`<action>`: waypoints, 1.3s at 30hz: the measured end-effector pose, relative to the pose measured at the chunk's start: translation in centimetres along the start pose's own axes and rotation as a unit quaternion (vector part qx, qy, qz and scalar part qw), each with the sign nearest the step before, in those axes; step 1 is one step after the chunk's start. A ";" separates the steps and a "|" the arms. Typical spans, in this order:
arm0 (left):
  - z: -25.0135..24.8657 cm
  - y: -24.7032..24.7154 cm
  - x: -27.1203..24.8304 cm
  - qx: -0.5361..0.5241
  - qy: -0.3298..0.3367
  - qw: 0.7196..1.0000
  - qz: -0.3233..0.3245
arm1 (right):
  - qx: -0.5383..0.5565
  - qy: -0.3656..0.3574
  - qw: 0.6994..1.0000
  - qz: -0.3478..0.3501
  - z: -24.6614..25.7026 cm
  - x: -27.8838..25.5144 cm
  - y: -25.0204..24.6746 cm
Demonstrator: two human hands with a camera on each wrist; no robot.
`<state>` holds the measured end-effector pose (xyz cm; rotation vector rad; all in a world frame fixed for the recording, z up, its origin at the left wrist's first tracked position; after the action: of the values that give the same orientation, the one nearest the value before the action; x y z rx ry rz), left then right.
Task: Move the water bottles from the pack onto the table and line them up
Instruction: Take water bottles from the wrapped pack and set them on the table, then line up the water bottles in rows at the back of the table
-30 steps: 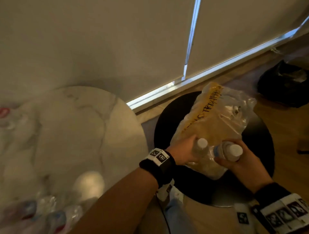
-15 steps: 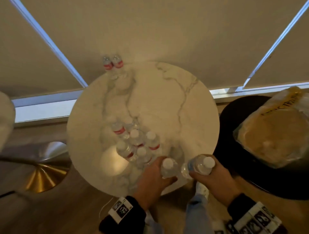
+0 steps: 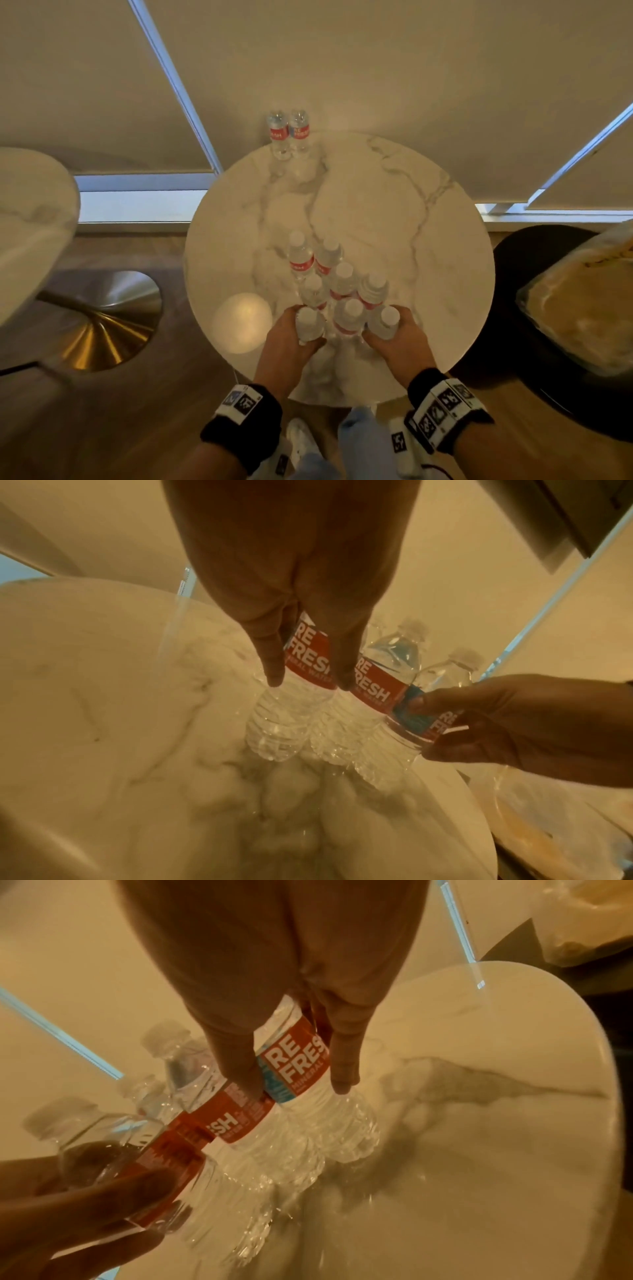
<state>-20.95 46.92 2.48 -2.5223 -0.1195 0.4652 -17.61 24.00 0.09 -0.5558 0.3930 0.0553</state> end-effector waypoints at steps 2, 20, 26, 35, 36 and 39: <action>0.4 0.2 0.2 -0.009 -0.012 1.000 0.004 | -0.009 -0.006 1.000 0.029 -0.1 0.6 0.0; -6.4 -9.1 12.8 0.131 0.116 0.984 0.037 | -0.340 -0.241 0.880 0.226 20.6 10.1 -0.6; -8.1 -6.7 17.1 0.232 0.201 0.938 0.162 | -0.459 -0.252 0.804 0.283 21.0 11.2 4.6; -15.0 -5.9 32.2 0.228 0.233 0.930 0.170 | -0.483 -0.177 0.843 0.155 22.3 25.5 -1.8; -16.1 -5.8 34.4 0.228 0.237 0.931 0.160 | -0.484 -0.176 0.847 0.133 23.0 28.0 -2.3; -19.0 -5.4 40.8 0.228 0.245 0.933 0.130 | -0.465 -0.172 0.865 0.082 25.4 35.0 -3.2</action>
<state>23.95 49.08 7.92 -2.1181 0.4657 -0.0523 24.10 32.65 8.18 -1.4447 0.0325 0.5241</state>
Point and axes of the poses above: each hand's wrist, its own x-axis towards the middle knuckle, its own y-axis out of the palm, z = x × y, the point moved 7 cm from there along x, towards the middle knuckle, and after that the axes turned 1 degree about -y, right-handed, at the moved point
